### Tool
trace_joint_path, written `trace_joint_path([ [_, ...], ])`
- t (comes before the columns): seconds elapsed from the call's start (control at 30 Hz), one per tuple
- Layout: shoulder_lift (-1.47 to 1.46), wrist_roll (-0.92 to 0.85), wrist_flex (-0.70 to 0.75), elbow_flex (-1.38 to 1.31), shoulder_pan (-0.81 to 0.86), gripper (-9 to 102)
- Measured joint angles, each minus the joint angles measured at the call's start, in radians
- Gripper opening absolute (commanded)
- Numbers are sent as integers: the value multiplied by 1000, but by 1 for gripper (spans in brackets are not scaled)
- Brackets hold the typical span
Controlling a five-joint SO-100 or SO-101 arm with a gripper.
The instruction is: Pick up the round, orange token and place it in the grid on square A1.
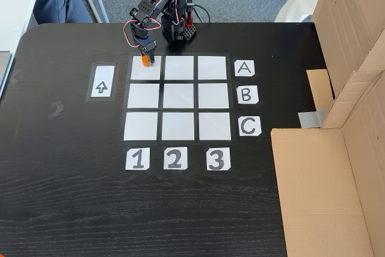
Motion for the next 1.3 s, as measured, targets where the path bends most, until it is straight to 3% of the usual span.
trace_joint_path([
  [0.7, -51, 0, -63, -23, 0, 8],
  [1.17, -69, 0, -66, -25, -5, 30],
  [1.3, -74, 0, -69, -25, -5, 32],
])
